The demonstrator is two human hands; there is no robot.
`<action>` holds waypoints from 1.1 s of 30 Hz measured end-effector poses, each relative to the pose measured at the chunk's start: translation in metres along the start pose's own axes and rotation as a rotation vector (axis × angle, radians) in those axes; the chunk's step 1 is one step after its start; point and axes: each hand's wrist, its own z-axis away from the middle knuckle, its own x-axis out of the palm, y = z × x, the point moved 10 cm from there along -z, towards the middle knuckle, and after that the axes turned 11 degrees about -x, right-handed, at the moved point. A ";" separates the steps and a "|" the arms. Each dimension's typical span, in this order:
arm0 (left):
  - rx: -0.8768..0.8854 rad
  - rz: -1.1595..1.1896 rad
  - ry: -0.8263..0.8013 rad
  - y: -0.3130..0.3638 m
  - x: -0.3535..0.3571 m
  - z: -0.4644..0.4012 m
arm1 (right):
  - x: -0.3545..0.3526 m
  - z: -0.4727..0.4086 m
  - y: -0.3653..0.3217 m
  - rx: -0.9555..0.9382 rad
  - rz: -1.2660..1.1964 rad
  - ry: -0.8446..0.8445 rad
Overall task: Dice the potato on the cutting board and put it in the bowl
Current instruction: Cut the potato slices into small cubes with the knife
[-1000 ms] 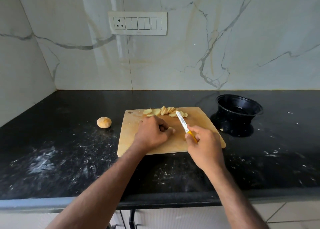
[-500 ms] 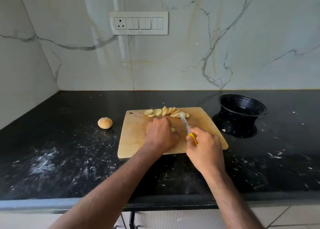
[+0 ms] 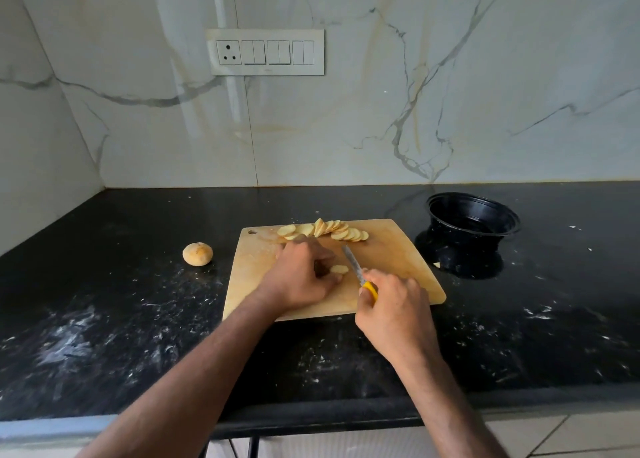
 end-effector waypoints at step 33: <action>-0.256 0.100 0.084 -0.019 0.002 -0.003 | 0.002 -0.009 -0.025 -0.073 0.076 -0.111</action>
